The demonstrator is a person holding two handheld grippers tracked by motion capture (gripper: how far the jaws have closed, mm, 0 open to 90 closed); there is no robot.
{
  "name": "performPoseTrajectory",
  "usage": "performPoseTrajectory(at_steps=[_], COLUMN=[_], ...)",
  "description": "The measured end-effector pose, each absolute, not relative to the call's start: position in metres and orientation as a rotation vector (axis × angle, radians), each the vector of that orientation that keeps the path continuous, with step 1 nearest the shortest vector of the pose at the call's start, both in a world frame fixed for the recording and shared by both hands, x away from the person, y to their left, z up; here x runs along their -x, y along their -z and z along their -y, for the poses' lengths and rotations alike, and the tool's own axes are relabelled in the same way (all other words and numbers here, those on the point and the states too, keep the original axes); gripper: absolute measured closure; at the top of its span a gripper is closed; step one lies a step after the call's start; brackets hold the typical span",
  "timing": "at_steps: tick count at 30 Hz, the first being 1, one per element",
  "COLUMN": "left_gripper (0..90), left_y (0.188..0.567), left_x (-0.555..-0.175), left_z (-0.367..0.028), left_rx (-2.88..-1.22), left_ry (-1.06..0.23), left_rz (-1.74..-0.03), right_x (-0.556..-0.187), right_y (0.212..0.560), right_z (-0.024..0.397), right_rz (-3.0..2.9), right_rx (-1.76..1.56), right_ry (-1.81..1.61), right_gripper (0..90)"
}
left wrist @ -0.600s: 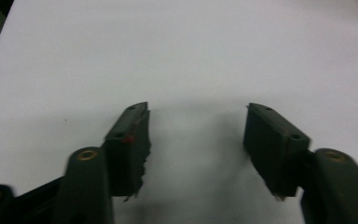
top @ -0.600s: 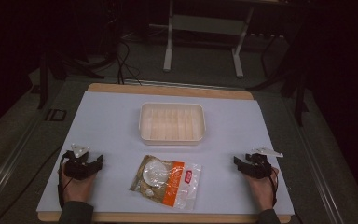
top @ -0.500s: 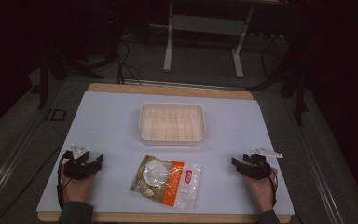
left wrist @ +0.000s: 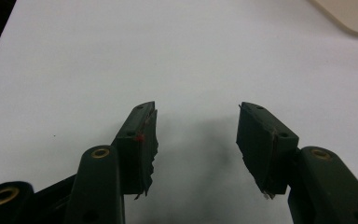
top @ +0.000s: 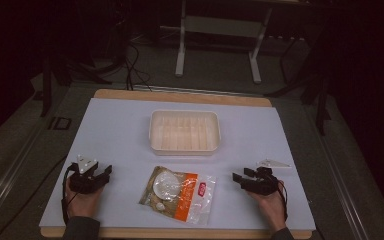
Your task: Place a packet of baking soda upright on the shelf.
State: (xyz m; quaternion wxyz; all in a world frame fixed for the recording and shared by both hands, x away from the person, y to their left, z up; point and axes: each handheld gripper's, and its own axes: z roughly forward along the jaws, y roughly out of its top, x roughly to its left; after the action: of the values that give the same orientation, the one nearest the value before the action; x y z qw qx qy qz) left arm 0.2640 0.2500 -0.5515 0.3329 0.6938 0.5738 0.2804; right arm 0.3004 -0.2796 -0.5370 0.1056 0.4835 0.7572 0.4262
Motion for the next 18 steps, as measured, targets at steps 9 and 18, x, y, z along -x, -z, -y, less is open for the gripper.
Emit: performPoseTrajectory(at_steps=[9,18], left_gripper=[46.9,46.3], left_y=[0.552,0.552], left_x=[-0.264,-0.264], left_z=[-0.25,-0.25], left_rx=[-1.813,-1.81], left_ry=[-0.738,-0.74], left_rz=[-1.497,-1.505], right_x=[-0.292,-0.286], right_y=[0.532,0.534], right_z=[0.252,0.234], right_rz=[-2.358,-2.434], right_rx=[-1.368,-1.327], right_ry=[-1.375,-1.406], right_gripper=[35.3,34.8])
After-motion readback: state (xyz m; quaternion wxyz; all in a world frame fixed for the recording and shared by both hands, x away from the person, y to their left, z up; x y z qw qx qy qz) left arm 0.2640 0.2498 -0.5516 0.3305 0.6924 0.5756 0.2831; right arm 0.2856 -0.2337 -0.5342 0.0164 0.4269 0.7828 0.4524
